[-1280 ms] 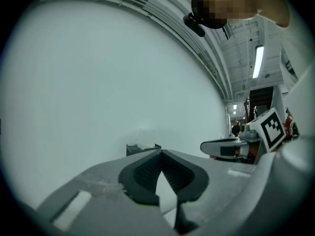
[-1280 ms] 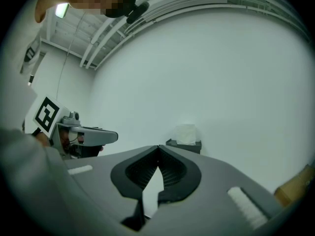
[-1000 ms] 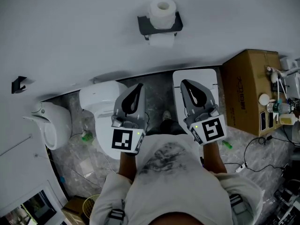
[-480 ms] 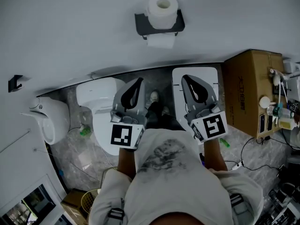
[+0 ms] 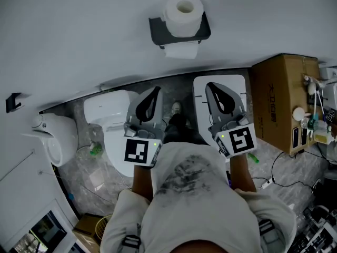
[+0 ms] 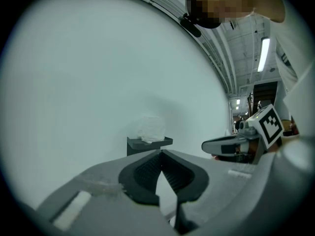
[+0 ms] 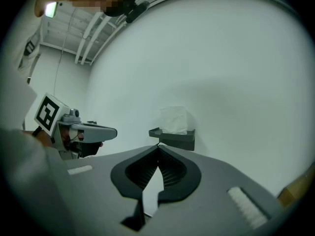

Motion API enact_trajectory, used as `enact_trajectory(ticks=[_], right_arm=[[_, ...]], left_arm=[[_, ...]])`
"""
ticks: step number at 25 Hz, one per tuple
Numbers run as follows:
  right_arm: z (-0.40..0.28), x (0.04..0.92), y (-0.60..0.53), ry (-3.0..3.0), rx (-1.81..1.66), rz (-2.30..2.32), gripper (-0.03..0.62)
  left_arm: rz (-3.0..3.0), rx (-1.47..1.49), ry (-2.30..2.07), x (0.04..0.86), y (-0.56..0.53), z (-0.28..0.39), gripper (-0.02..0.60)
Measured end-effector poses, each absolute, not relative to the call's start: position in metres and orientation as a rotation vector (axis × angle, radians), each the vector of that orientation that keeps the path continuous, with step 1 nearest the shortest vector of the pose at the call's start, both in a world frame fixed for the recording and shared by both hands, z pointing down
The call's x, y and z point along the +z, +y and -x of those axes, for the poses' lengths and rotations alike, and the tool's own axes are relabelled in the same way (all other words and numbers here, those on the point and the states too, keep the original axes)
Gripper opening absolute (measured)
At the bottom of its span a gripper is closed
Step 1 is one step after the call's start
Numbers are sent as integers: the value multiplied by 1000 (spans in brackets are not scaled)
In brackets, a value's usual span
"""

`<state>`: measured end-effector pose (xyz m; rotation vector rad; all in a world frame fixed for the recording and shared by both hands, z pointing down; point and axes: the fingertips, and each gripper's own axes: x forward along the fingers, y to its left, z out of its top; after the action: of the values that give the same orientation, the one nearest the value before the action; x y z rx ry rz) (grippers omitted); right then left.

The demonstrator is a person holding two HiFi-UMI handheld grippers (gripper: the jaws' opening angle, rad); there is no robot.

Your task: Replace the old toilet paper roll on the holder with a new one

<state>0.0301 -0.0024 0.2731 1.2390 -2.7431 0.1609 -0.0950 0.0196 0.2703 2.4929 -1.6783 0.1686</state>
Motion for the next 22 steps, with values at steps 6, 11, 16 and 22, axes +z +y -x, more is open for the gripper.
enact_trajectory(ticks=[6, 11, 16, 22], right_arm=[[-29, 290, -17, -2704, 187, -1272, -1], [-31, 301, -31, -2669, 206, -1316, -1], [-31, 313, -43, -2639, 225, -1333, 0], [-30, 326, -58, -2608, 252, -1357, 0]], left_arm=[[-2496, 182, -1638, 289, 1, 101, 3], [-2495, 195, -1600, 303, -14, 104, 3], [-2489, 204, -1572, 316, -27, 105, 3], [-2495, 218, -1539, 329, -44, 107, 3]])
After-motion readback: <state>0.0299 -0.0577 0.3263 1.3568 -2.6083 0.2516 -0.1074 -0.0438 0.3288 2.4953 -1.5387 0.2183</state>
